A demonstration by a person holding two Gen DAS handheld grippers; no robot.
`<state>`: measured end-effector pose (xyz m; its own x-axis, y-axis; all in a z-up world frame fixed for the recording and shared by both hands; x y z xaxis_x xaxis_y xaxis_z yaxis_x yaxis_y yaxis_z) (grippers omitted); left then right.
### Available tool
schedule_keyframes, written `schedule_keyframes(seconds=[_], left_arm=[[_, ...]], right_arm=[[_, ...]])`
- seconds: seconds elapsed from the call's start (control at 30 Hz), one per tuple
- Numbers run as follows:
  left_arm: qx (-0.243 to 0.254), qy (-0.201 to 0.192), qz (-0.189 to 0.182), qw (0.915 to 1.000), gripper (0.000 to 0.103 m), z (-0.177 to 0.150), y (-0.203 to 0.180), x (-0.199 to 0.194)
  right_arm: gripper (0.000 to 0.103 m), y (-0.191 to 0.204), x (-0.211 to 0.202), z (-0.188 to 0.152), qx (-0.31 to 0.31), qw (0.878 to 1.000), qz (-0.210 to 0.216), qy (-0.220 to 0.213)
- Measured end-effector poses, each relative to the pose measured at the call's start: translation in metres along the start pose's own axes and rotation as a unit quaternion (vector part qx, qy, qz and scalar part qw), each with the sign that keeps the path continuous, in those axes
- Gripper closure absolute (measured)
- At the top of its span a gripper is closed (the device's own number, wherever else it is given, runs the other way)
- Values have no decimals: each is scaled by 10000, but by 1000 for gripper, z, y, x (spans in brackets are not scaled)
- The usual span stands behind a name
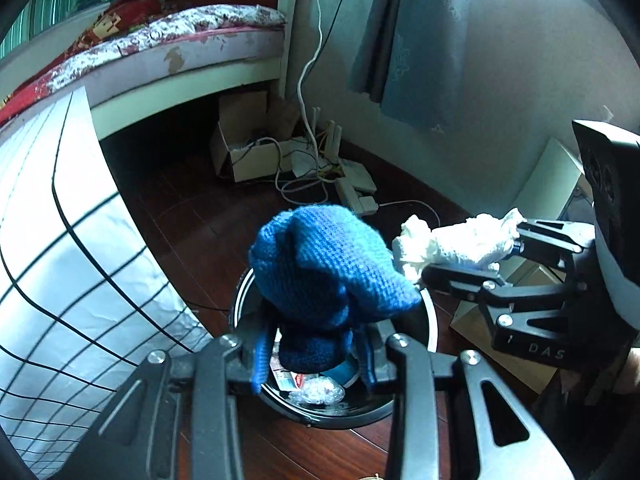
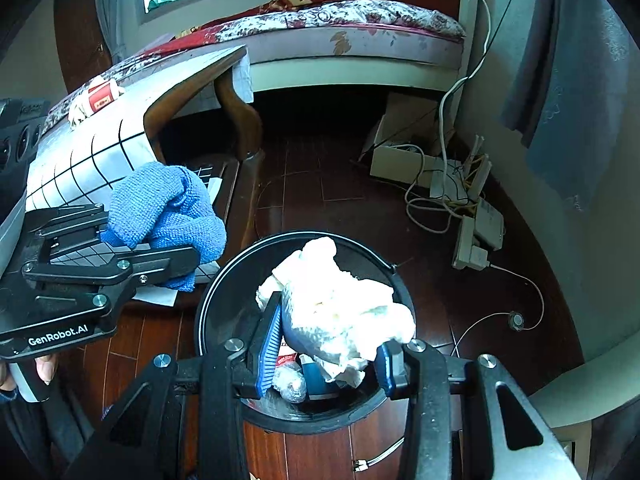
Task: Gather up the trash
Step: 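Open both grippers to drop the blue sock and white tissue into the bin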
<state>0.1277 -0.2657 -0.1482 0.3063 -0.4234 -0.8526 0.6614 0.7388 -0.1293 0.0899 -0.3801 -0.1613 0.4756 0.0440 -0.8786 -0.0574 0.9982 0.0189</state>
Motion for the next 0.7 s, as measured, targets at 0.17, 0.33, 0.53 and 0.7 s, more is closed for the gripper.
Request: schedule_keyframes(seconds=[0.17,0.33,0.53,0.7], left_arm=[[-88,69,-129,9999,55,-2,1,8],[-425,109,373,9983,3,-8,17,15],[-611,0,806,9949,1,-13,32,12],[-655,-59,942,9934,1,-16,40,7]], right_arm=[[49,-3,13,2,-41,9998,-153,123],[3,-16,41,-9,142,9961,-576,654],[1,-24,39,-10,266,9951,-664,686],[1,-22,33,-5,305,9955,-678,583]])
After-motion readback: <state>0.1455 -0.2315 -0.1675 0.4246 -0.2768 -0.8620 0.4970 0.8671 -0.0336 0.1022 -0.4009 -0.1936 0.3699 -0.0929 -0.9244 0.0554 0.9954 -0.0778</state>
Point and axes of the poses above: each gripper's, at about its wrist camera, not at the fingertips, and x roughly the way its jaws point, y to its left, z to its top, the point moved 8 cm from there along x, roughly the way its jaws point, and after that the axes turned 11 degrees about y, right-handed, at the moved point
